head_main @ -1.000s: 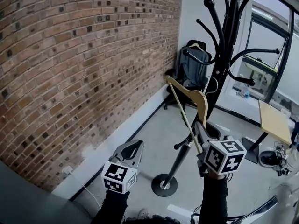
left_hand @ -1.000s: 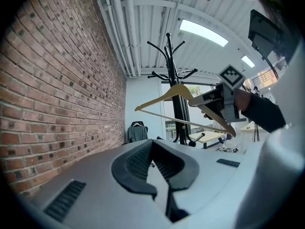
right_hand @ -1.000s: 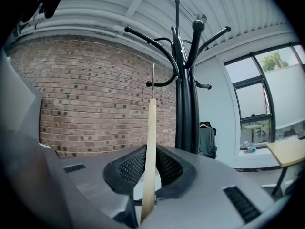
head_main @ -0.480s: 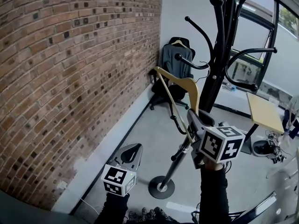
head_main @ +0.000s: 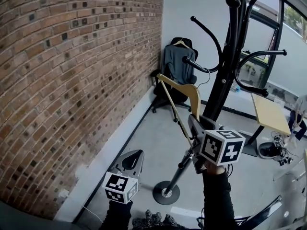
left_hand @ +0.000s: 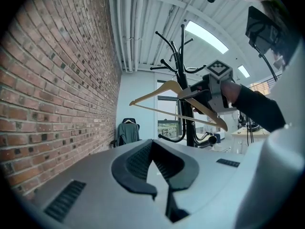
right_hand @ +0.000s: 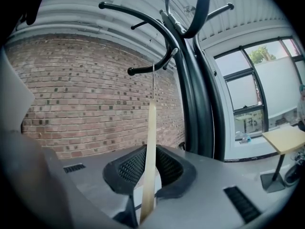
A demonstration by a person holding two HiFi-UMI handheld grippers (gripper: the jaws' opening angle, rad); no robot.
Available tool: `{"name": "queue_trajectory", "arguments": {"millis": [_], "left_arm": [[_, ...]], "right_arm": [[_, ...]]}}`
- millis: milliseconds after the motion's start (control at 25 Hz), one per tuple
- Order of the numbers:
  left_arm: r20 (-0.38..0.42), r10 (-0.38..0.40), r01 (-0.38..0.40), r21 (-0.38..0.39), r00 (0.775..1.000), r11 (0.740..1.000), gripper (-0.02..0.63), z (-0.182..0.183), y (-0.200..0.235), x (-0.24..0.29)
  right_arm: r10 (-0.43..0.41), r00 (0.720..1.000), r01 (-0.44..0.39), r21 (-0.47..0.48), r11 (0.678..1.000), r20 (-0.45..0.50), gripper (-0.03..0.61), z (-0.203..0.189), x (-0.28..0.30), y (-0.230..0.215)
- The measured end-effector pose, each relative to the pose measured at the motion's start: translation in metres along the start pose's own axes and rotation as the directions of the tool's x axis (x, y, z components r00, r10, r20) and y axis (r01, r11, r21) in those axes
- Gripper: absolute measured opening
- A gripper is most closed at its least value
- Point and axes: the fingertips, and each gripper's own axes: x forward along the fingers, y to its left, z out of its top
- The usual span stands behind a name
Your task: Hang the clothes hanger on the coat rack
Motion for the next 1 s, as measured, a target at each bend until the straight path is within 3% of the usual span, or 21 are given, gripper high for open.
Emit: {"name": "queue_trajectory", "arguments": {"millis": [560, 1000], "left_arm": [[0.003, -0.034, 0.034, -0.001, 0.999, 0.999, 0.008, -0.002, -0.019, 0.001], [0.002, -0.06, 0.06, 0.017, 0.998, 0.998, 0.008, -0.002, -0.046, 0.0]], "right_arm": [[0.031, 0.994, -0.029, -0.022, 0.999, 0.101, 0.067, 0.015, -0.029, 0.005], [0.052, 0.97, -0.022, -0.125, 0.992, 0.236, 0.067, 0.033, -0.083, 0.007]]}}
